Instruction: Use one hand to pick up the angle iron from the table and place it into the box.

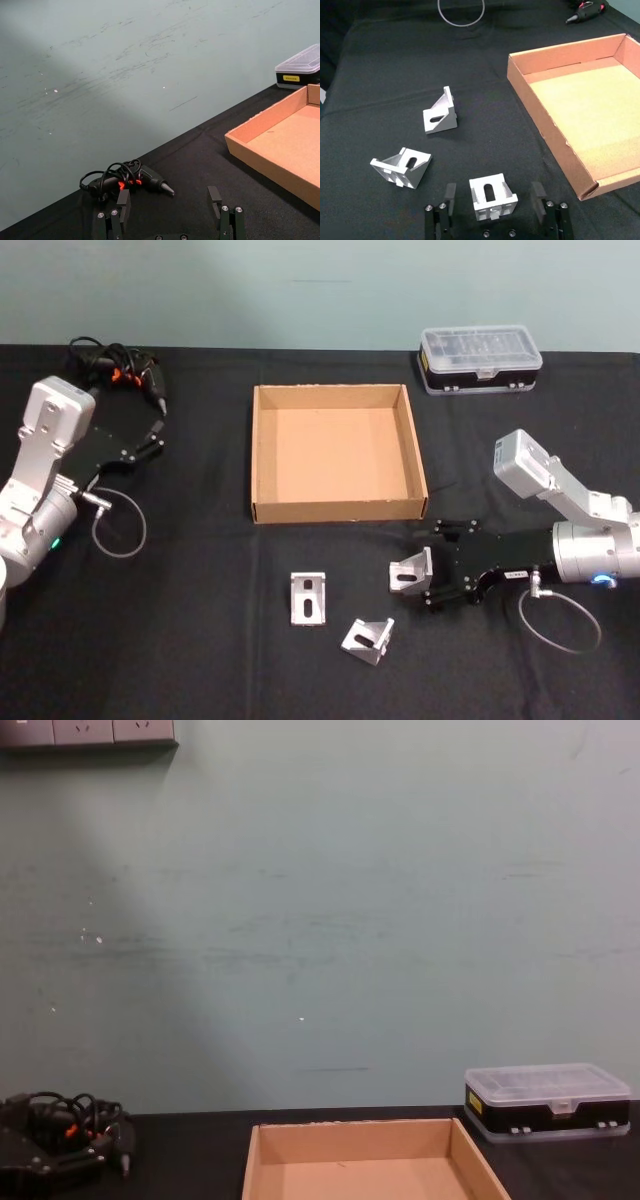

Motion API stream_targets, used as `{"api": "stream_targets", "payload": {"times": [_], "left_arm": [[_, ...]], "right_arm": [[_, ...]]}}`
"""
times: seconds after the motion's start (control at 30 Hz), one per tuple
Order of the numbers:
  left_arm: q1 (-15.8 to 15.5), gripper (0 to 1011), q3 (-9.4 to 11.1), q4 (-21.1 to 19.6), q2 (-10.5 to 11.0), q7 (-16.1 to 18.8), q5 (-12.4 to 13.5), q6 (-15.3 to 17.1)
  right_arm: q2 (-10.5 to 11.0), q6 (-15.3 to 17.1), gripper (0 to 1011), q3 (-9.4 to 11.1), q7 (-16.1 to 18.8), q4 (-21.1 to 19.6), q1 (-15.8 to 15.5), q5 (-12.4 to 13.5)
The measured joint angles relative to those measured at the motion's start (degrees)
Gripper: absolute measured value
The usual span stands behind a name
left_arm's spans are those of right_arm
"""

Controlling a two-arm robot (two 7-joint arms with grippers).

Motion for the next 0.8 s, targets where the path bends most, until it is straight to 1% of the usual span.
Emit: {"api": "stream_targets", "payload": {"times": [0.13,0.3,0.33,0.4,0.43,0.47,0.53,0.6,0.8], "left_arm": [[0.0,1000,0.0,0.0,0.0,0.0,0.0,0.0],[0.0,1000,0.0,0.0,0.0,0.0,0.0,0.0],[0.0,1000,0.0,0.0,0.0,0.0,0.0,0.0],[0.0,1000,0.0,0.0,0.0,0.0,0.0,0.0],[0.0,1000,0.0,0.0,0.0,0.0,0.0,0.0],[0.0,1000,0.0,0.0,0.0,0.0,0.0,0.0],[0.0,1000,0.0,0.0,0.0,0.0,0.0,0.0],[0.0,1000,0.0,0.0,0.0,0.0,0.0,0.0],[0.0,1000,0.0,0.0,0.0,0.0,0.0,0.0]], "right_arm": [[-0.2,-0.1,888,0.2,-0.3,0.3,-0.2,0.2],[-0.3,-0.1,736,0.4,-0.5,0.6,-0.3,0.4],[-0.3,-0.2,721,0.4,-0.6,0.6,-0.3,0.5],[-0.3,-0.2,640,0.5,-0.7,0.7,-0.4,0.5],[-0.3,-0.2,626,0.5,-0.7,0.8,-0.4,0.5],[-0.3,-0.2,567,0.5,-0.7,0.9,-0.5,0.6],[-0.4,-0.2,502,0.5,-0.7,1.0,-0.5,0.6],[-0.5,-0.3,484,0.5,-0.7,1.1,-0.5,0.6],[-0.6,-0.4,484,0.5,-0.7,0.9,-0.6,0.7]]}}
